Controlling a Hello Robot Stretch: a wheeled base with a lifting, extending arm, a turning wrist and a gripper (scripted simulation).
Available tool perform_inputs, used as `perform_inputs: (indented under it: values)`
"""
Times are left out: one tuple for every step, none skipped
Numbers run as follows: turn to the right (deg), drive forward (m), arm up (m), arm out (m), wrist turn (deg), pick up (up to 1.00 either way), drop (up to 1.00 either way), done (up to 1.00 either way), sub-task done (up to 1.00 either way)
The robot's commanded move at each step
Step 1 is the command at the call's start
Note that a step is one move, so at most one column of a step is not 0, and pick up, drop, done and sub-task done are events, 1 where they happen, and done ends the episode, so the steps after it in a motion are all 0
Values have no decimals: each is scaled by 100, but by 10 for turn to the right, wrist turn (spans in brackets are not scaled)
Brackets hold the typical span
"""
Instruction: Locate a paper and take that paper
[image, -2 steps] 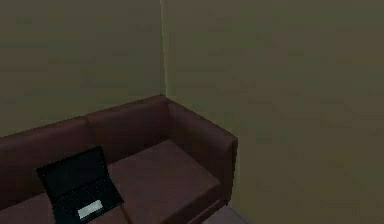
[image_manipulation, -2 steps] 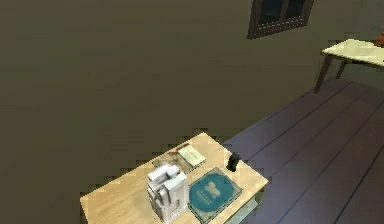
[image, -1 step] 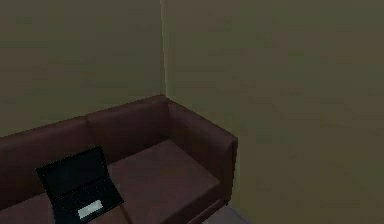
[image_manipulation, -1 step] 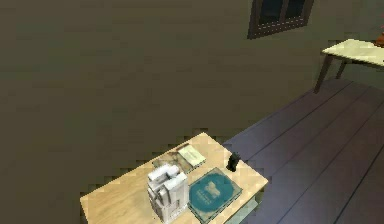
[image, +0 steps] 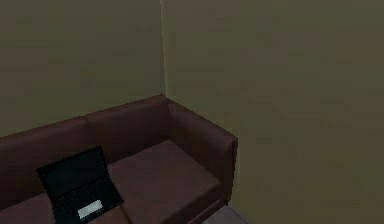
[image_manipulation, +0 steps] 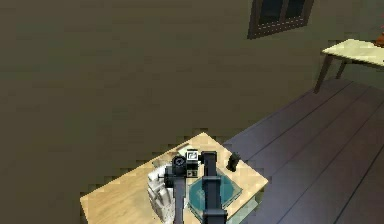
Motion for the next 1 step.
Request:
perform_inputs:
  values:
    - [0,0,0,0,450,0,0,0,0]
